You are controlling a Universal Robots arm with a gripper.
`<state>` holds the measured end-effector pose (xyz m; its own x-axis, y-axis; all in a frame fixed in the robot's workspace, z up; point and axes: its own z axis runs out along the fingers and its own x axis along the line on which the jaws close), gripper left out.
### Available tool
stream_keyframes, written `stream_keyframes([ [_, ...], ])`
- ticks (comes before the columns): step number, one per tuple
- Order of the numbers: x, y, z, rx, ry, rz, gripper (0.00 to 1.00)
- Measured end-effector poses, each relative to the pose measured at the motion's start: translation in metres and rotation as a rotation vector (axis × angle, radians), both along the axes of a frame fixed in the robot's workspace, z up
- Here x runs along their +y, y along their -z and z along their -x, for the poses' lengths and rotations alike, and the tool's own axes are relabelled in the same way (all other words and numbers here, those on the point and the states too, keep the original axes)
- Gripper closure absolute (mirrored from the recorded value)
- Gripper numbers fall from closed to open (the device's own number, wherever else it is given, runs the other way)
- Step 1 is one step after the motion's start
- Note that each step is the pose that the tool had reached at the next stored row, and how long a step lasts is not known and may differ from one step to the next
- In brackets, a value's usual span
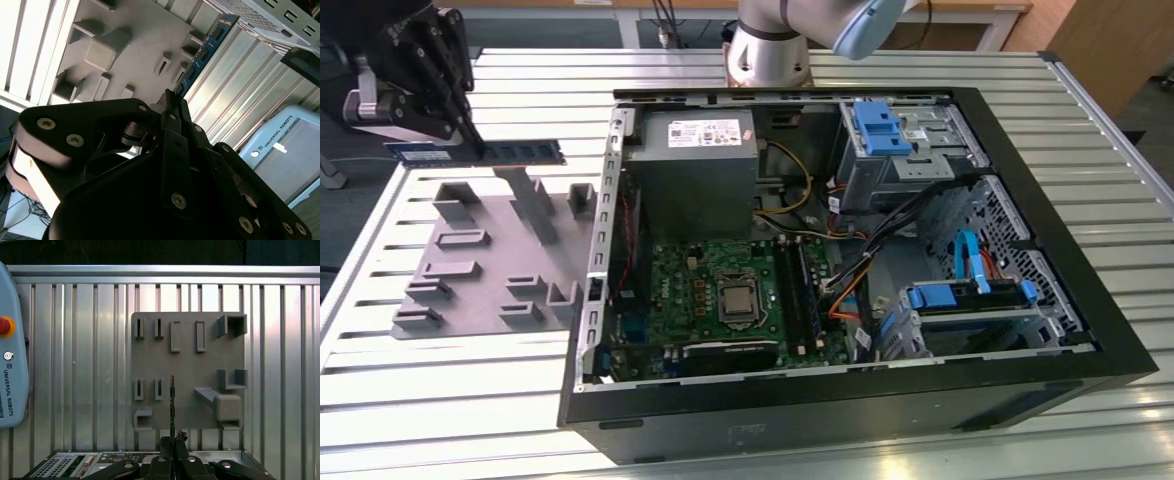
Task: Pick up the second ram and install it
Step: 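Pick up the second ram and move it above second insertion slot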
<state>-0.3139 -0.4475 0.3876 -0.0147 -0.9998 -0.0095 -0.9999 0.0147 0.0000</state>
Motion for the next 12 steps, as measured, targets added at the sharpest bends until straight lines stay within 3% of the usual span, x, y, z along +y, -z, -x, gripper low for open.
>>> stream_keyframes([
  [12, 0.0000, 0.0000, -0.0075, 0.0000, 0.000, 0.0000, 0.86],
])
